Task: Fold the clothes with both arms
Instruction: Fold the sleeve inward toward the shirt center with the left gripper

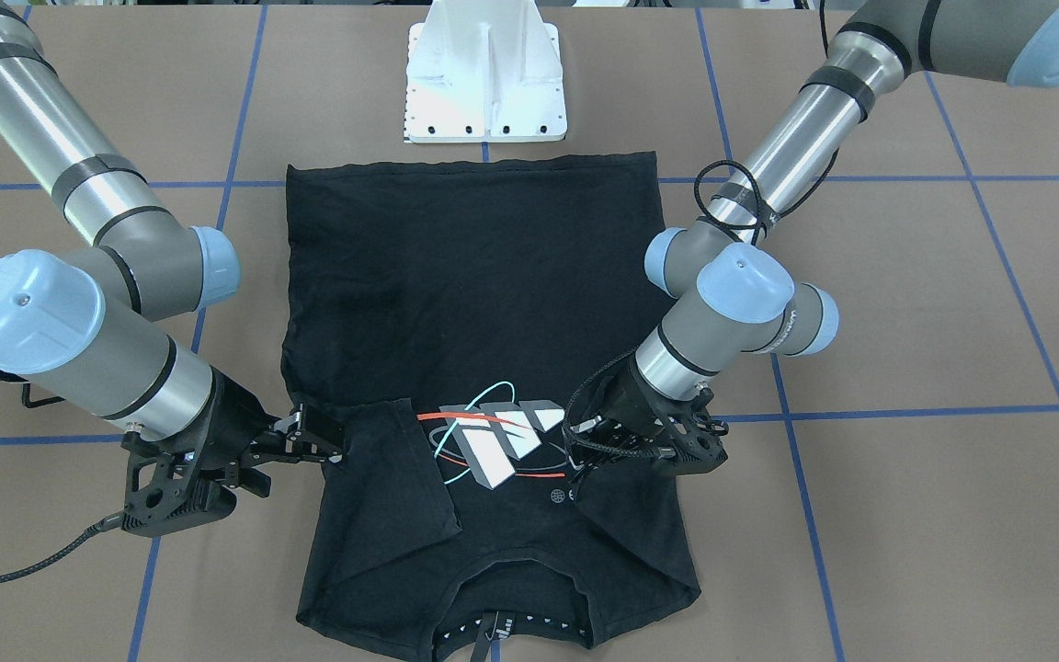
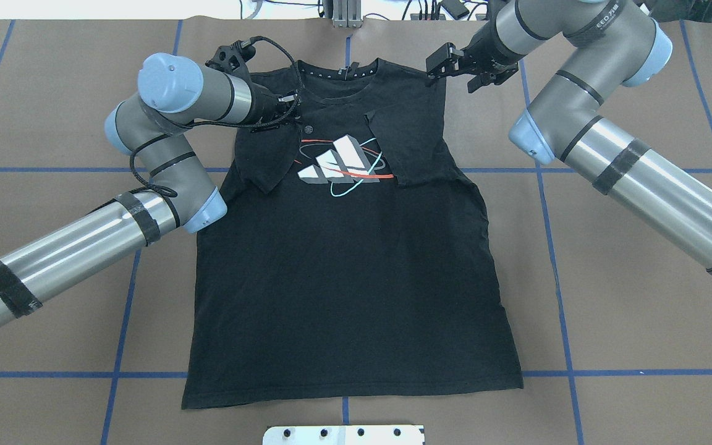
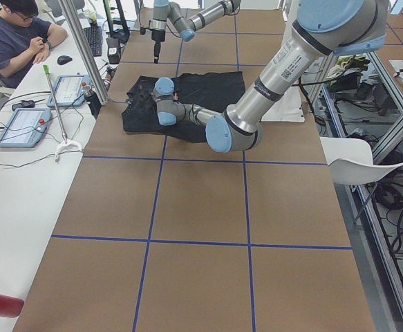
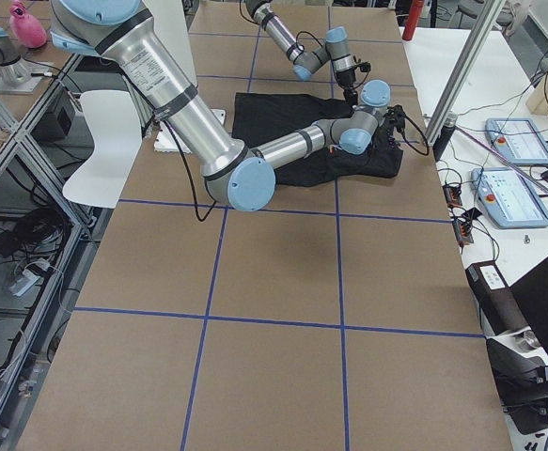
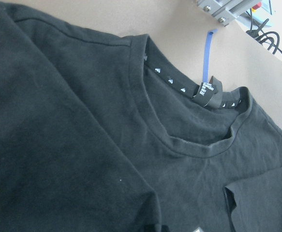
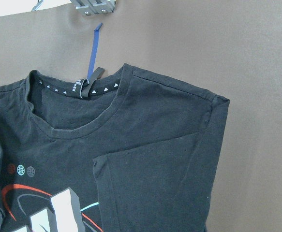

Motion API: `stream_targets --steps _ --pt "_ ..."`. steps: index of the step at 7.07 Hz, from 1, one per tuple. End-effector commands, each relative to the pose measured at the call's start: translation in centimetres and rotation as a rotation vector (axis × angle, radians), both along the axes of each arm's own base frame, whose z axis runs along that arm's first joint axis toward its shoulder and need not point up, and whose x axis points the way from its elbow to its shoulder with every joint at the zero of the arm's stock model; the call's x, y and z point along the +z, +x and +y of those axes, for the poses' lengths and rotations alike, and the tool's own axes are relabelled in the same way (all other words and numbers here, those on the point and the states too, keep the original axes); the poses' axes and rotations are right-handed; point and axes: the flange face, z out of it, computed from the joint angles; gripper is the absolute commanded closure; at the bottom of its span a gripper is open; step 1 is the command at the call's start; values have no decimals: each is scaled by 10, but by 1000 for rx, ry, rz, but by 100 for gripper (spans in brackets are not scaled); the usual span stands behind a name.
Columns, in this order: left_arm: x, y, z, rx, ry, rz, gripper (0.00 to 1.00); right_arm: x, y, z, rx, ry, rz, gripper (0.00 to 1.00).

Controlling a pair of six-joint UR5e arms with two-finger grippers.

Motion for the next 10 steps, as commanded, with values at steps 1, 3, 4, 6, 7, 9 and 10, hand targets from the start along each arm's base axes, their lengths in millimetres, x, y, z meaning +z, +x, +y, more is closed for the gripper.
stream_targets --steps 1,3,4,6,7,9,10 --pt "2 0 -4 -21 -2 -6 100 5 0 1 0 -6 4 0" --pt "-15 2 -6 -23 13 11 100 7 0 1 0 -7 6 0" --pt "-17 2 -7 -27 17 13 100 8 1 1 0 -9 7 0" --pt "-19 1 -9 -57 31 19 100 7 1 1 0 -7 6 0" --pt "-16 3 -12 -70 29 11 100 8 1 1 0 -9 7 0" --pt "-24 6 -17 -85 33 11 100 8 1 1 1 -8 7 0" --pt "-25 5 -18 -87 34 12 98 9 0 0 1 -9 8 0"
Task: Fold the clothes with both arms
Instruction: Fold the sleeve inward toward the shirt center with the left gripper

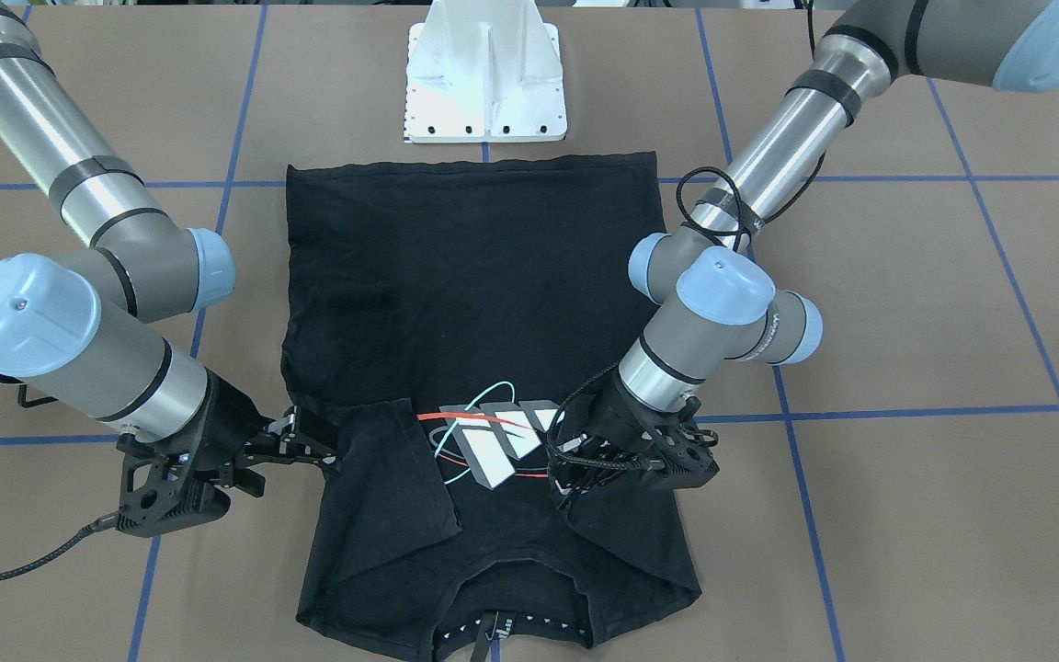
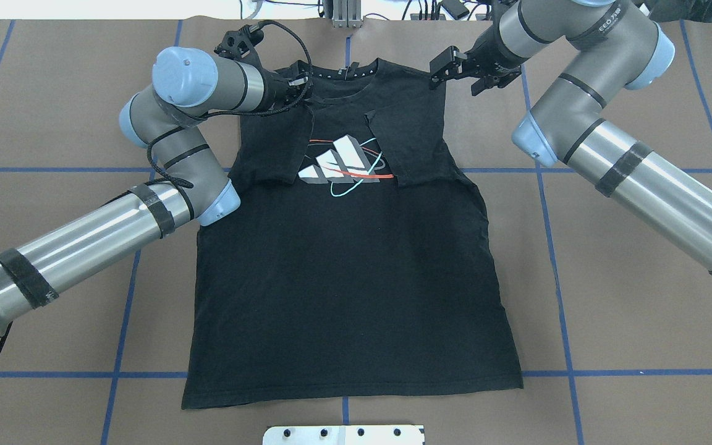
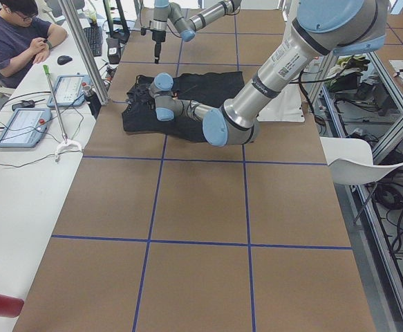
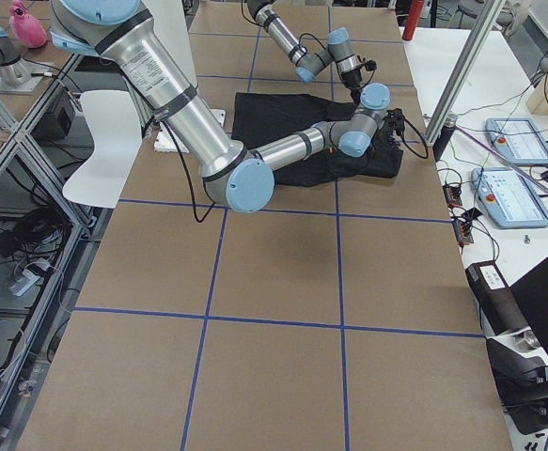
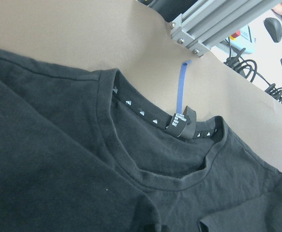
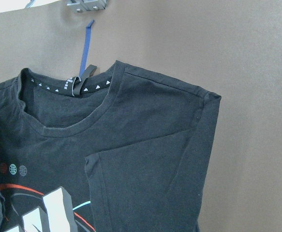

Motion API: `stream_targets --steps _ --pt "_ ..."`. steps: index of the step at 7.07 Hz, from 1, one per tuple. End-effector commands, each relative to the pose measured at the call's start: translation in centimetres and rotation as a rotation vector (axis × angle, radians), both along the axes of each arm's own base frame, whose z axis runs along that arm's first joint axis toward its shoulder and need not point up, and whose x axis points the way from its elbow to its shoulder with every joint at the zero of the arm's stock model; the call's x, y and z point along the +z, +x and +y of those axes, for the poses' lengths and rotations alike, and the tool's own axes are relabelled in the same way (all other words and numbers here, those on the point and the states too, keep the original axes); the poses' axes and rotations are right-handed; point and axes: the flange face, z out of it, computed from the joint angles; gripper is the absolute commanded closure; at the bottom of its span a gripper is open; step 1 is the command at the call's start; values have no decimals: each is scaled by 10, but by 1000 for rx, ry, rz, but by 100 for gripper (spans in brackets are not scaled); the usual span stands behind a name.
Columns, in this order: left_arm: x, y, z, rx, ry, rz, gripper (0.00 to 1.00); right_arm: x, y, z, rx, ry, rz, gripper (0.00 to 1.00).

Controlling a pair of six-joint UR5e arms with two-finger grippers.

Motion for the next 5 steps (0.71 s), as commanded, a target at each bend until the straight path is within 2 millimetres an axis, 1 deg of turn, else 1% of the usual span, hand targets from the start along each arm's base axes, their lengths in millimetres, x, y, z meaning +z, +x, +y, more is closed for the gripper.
stream_targets --steps 1,2,4,5 --pt "-3 1 -1 -2 3 0 43 2 0 0 0 -2 2 0" --pt "-5 0 0 -2 11 6 0 2 0 0 0 -2 2 0" --pt "-7 -1 -1 -2 17 11 0 2 0 0 0 -2 2 0" --pt "-12 -6 -1 3 30 17 0 5 0 0 1 -7 4 0"
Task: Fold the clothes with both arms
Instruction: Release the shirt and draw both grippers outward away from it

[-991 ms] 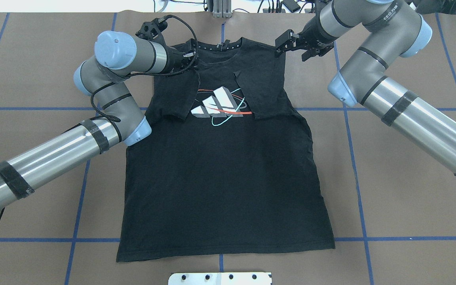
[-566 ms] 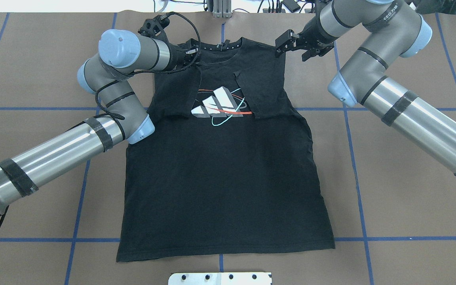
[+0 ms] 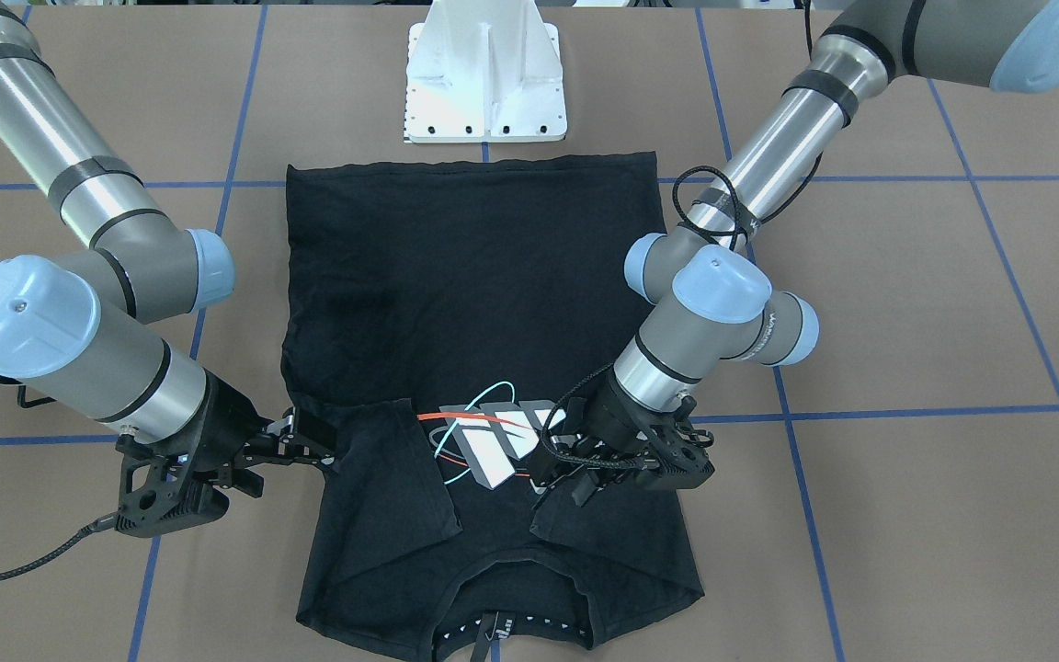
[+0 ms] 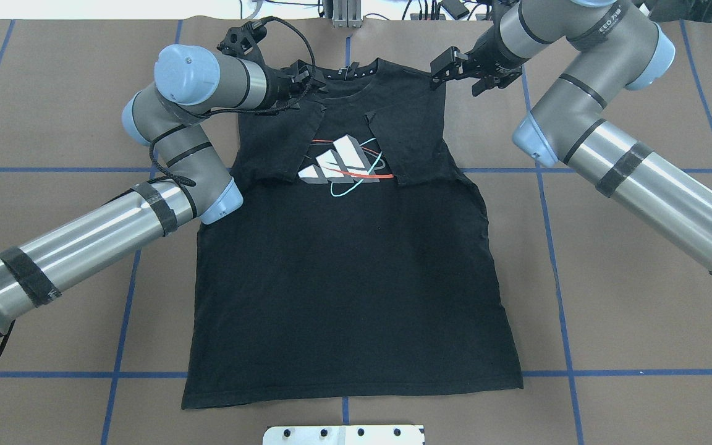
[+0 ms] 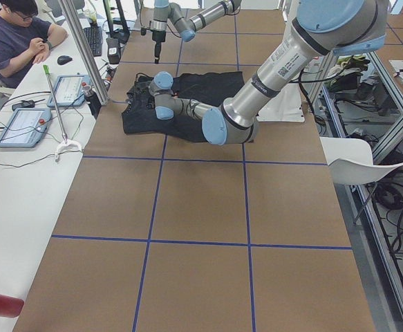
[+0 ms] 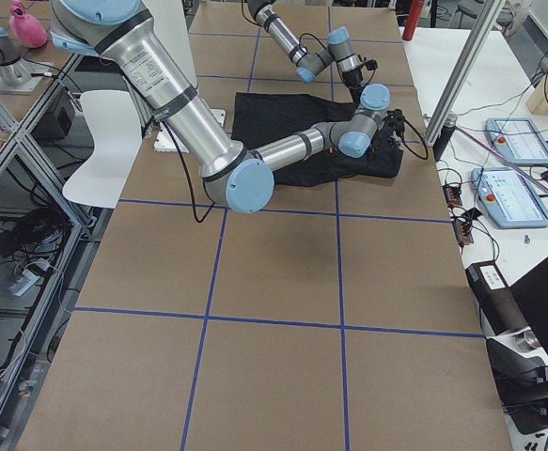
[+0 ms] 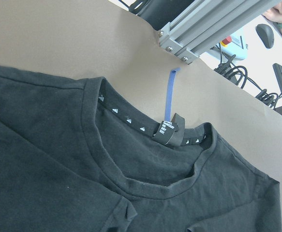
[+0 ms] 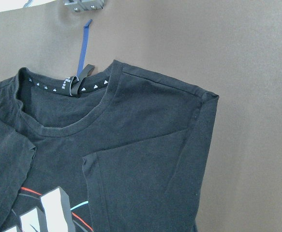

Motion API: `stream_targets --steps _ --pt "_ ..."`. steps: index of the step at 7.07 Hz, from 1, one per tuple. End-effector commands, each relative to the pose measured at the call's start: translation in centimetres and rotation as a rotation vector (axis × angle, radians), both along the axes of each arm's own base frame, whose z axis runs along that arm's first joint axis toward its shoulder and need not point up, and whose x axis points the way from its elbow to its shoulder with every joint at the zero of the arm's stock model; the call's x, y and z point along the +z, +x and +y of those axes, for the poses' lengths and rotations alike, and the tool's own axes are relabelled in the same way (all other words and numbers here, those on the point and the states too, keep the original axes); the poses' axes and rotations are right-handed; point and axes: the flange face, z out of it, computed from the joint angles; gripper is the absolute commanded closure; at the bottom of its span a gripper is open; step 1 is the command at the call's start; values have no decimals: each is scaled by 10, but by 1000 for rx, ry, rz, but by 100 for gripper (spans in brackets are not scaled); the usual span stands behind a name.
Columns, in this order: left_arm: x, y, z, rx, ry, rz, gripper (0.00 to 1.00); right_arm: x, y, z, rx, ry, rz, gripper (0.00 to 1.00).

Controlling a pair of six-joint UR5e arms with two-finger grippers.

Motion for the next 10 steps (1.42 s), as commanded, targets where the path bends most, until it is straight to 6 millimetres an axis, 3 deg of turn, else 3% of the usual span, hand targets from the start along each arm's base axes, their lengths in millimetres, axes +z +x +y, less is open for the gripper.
stream_targets --steps 1,2,3,5,6,8,9,10 --pt "-20 -12 4 39 24 29 0 2 1 2 -1 -6 -1 0" --pt "-21 -24 10 123 12 40 0 4 4 5 -8 -18 -11 0" --pt "0 -53 27 155 2 42 0 16 12 19 -14 -28 -13 0" --pt "39 -140 61 197 -54 26 0 48 43 68 -57 -69 -42 0" --pt "59 -171 95 209 -59 24 0 65 62 94 -45 -104 -48 0" --pt "100 -226 165 209 -73 14 0 73 85 133 3 -229 -80 0" --pt "111 -239 188 217 -85 6 0 80 81 156 -9 -286 -87 0" --pt "118 -239 195 225 -95 -1 0 82 66 192 -45 -309 -84 0"
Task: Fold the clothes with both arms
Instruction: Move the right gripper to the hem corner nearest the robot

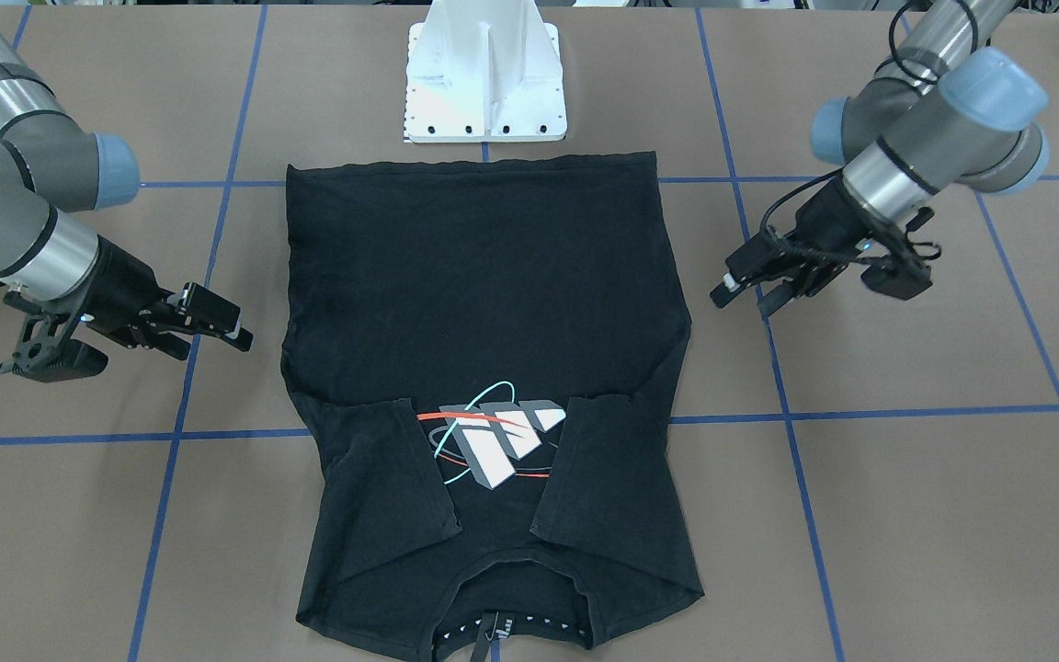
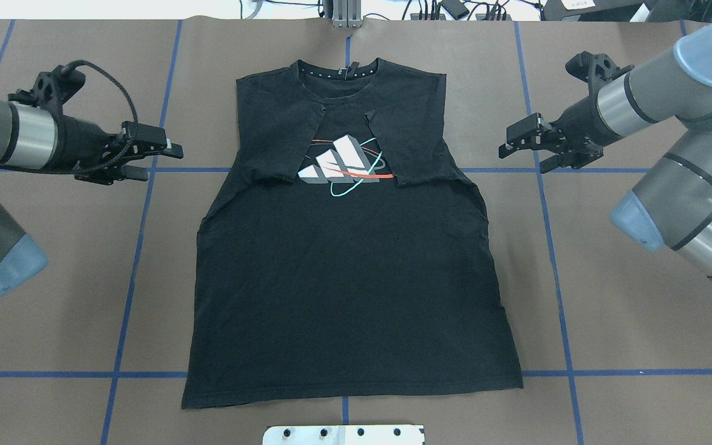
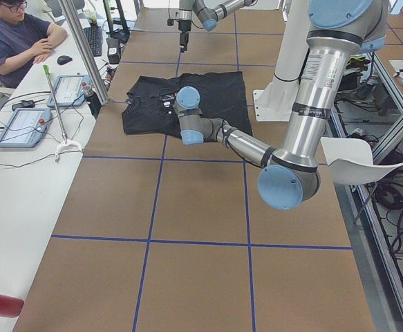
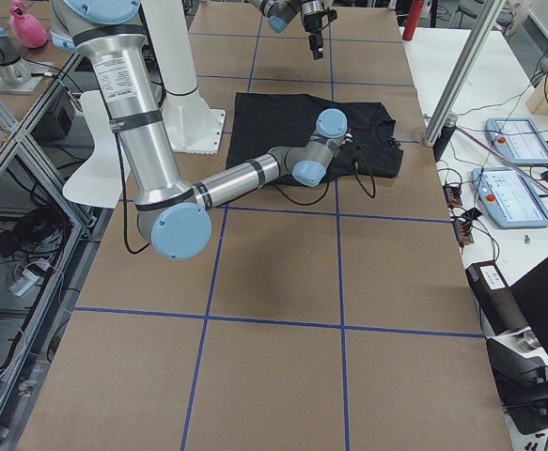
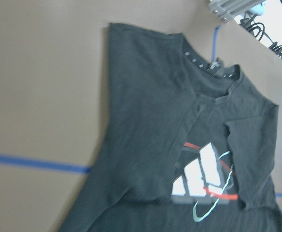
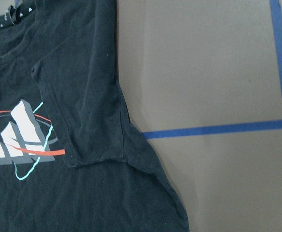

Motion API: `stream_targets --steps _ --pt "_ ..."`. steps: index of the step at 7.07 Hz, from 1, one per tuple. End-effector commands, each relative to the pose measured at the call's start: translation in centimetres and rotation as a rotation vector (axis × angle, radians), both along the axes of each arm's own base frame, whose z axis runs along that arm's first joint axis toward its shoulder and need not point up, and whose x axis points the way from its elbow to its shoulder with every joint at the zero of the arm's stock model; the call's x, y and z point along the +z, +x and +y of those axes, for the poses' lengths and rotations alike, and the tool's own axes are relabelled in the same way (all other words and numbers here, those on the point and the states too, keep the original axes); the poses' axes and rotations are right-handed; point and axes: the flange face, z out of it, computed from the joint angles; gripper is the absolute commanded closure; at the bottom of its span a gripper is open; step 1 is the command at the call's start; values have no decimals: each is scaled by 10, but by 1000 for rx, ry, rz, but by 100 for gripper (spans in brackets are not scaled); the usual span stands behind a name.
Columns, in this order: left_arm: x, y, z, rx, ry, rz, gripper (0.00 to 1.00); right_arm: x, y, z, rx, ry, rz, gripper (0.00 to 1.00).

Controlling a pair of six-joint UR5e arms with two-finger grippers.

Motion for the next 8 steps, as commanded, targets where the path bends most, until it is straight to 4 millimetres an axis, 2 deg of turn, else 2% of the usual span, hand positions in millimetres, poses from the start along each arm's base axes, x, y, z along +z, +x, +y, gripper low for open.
stream_targets --steps 1,2,4,5,7,8 --pt "20 0 28 27 -24 -22 0 9 -30 76 -65 -75 5 0" --pt "20 14 43 61 -22 -23 0 11 -43 126 -101 -72 19 0" --pt "11 22 53 61 -3 -15 0 10 -89 191 -242 -85 26 0" --pt "8 21 53 49 4 -12 0 20 -104 216 -293 -92 45 0" --pt "6 20 53 46 8 -9 0 35 -100 228 -311 -109 70 0" --pt "5 23 52 34 12 -11 0 41 -91 233 -312 -117 80 0"
